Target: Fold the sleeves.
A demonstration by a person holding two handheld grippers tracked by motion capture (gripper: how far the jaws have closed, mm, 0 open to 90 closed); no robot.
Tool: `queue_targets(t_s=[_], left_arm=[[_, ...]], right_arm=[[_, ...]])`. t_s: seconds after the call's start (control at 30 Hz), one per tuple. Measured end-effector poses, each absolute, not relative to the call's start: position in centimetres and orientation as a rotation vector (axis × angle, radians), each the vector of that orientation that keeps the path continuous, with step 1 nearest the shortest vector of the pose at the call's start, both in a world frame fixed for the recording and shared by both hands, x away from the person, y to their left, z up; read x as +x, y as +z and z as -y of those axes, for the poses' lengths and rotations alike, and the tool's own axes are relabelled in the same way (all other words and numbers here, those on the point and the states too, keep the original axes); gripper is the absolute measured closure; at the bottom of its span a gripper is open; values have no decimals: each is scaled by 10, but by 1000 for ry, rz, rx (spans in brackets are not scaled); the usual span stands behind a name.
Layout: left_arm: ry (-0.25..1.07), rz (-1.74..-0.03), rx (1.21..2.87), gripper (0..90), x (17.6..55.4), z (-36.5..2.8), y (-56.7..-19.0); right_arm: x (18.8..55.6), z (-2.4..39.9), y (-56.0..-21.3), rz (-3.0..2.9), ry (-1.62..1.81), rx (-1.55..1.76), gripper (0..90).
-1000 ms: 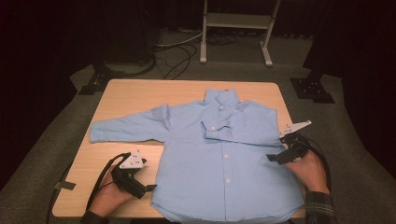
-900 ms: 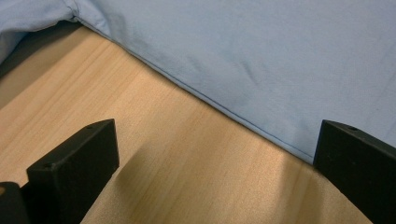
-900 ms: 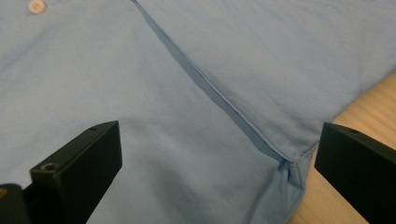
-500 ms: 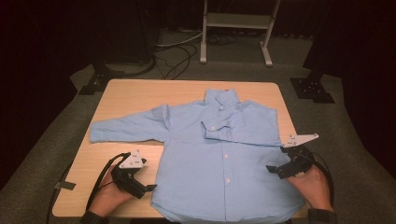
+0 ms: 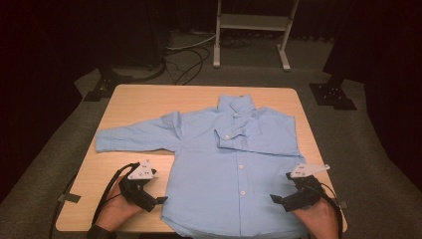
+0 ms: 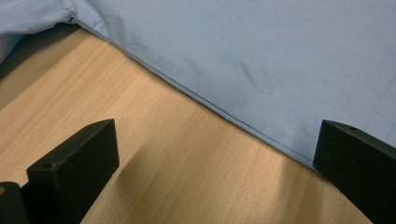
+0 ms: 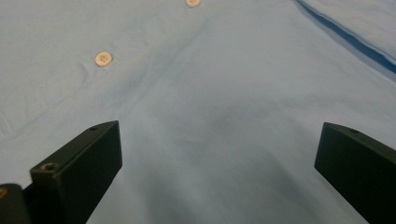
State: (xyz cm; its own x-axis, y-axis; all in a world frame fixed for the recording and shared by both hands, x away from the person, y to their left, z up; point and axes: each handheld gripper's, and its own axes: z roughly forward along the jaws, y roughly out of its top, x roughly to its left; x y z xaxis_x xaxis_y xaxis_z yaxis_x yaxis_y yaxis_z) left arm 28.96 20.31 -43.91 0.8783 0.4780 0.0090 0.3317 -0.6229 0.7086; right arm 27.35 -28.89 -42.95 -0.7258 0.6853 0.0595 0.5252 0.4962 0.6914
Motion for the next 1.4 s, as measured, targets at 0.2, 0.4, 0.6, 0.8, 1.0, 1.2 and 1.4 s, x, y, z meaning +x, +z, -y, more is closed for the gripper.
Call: queue_targets(t_s=[0.2, 0.4, 0.6, 0.8, 1.0, 1.2, 1.4], left_arm=[[248, -574, 2302, 0, 290, -203, -440], [256, -583, 2290, 0, 290, -204, -439], [273, -599, 2259, 0, 295, -208, -433], [313, -631, 2211, 0, 307, -218, -421], [360, -699, 2180, 0, 324, -232, -408], [416, -792, 2172, 0, 340, -251, -404], [467, -875, 2159, 0, 354, -270, -406]], right_arm=[[279, 274, -437, -2516, 1034, 992, 7], [280, 277, -447, -2494, 1067, 1002, 8], [278, 276, -449, -2471, 1042, 994, 4], [279, 276, -449, -2470, 1038, 994, 1], [279, 276, -449, -2470, 1038, 994, 1], [279, 276, -449, -2470, 1038, 993, 1], [279, 276, -449, -2470, 1040, 994, 1]])
